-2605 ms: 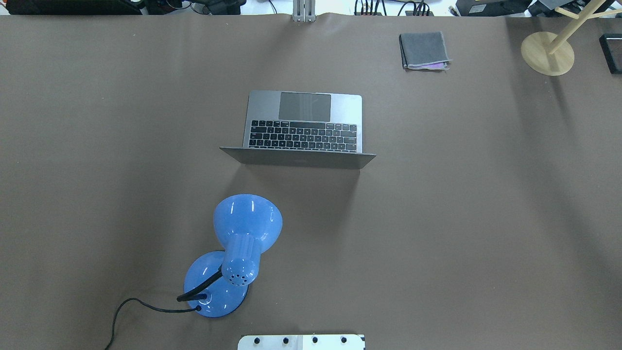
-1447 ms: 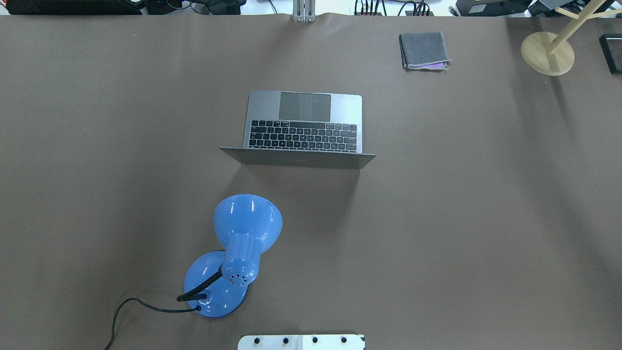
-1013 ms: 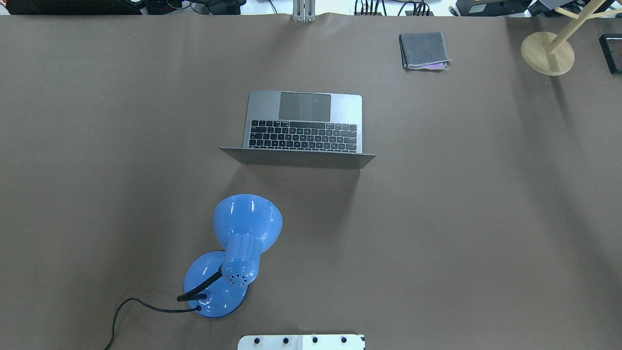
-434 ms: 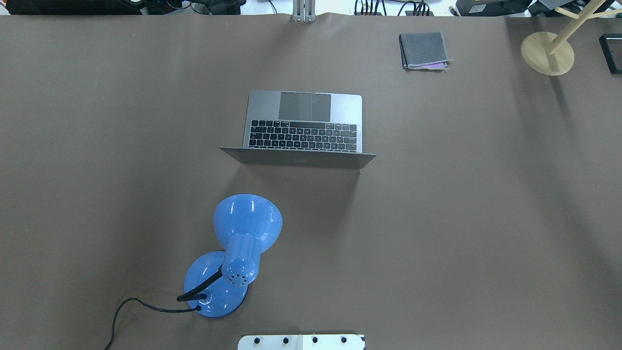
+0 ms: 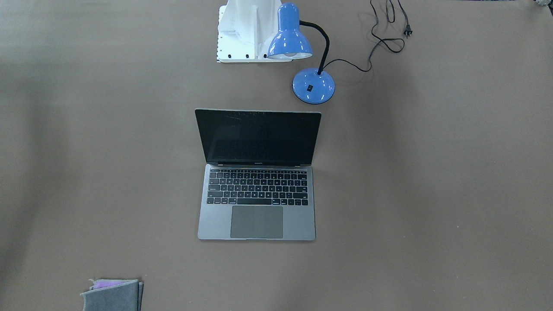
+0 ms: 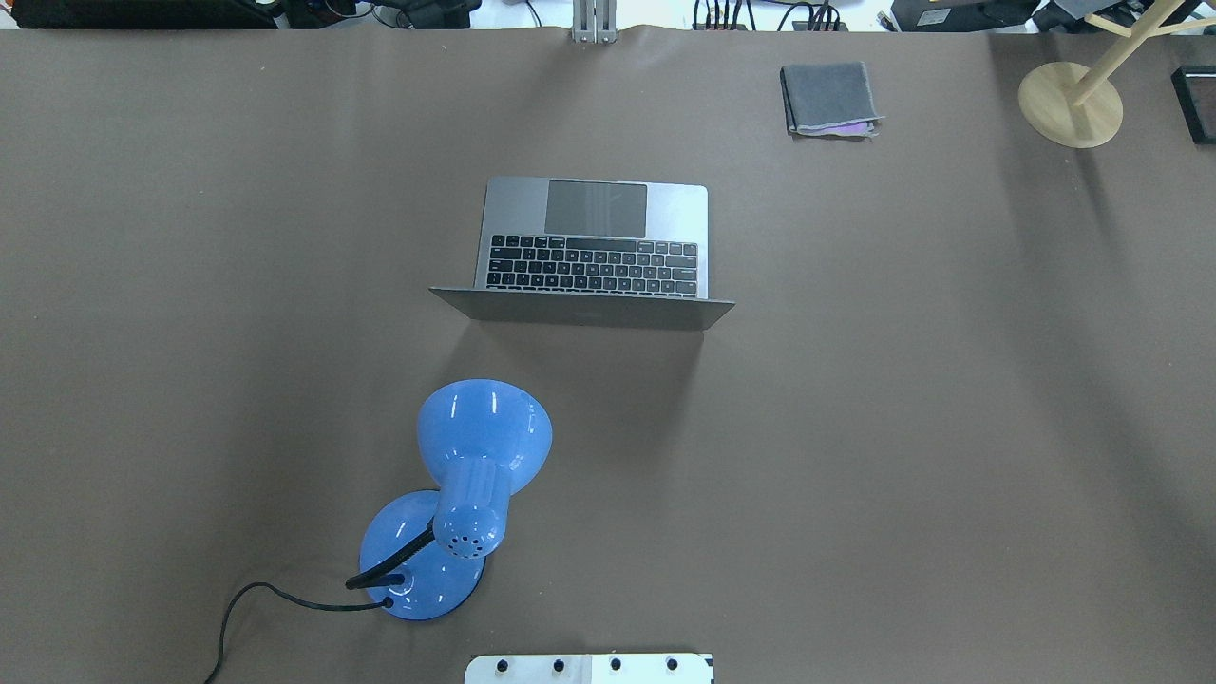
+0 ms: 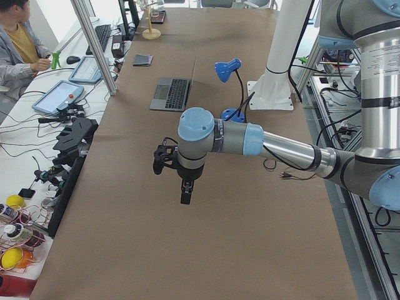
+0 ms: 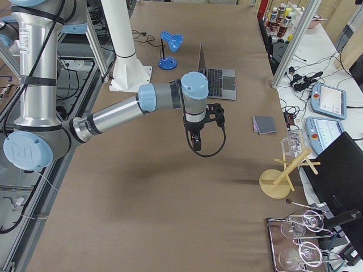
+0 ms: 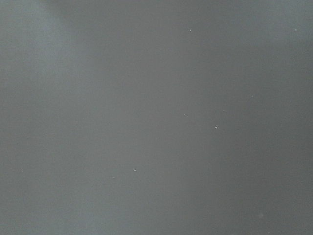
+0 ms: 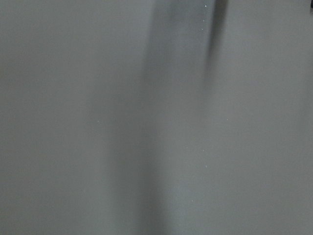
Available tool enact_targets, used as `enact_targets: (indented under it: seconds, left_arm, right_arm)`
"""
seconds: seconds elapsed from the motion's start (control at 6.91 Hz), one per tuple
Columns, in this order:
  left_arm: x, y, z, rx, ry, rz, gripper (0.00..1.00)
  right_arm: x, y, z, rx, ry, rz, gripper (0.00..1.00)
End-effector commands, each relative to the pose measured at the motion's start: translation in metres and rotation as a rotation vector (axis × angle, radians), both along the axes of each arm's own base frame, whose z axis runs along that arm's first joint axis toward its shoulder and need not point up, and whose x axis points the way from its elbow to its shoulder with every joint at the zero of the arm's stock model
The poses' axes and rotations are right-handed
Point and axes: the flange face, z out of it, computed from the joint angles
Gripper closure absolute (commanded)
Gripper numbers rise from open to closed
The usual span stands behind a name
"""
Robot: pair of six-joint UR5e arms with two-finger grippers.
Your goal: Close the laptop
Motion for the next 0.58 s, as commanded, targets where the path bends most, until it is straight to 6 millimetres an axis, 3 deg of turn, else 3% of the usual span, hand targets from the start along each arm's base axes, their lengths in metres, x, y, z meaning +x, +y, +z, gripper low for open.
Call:
enact_targets:
  seconds: [0.0, 0.14, 0.29, 0.43]
  left_arm:
    - [0.045, 0.002, -0.062, -0.019, 0.040, -0.044, 0.06]
    - [0.093, 0.008, -0.111, -0.042, 0.075, -0.055, 0.11]
    - [0.137, 0.009, -0.158, -0.075, 0.124, -0.075, 0.20]
    - [0.199, 0.006, -0.216, -0.140, 0.199, -0.095, 0.45]
  right_arm:
    - [-0.038, 0.014, -0.054, -0.030, -0.025, 0.040, 0.01]
    - [-0.065, 0.022, -0.086, -0.053, -0.060, 0.091, 0.10]
    - [-0.093, 0.032, -0.111, -0.090, -0.109, 0.134, 0.36]
    - [-0.130, 0.045, -0.139, -0.130, -0.157, 0.149, 0.67]
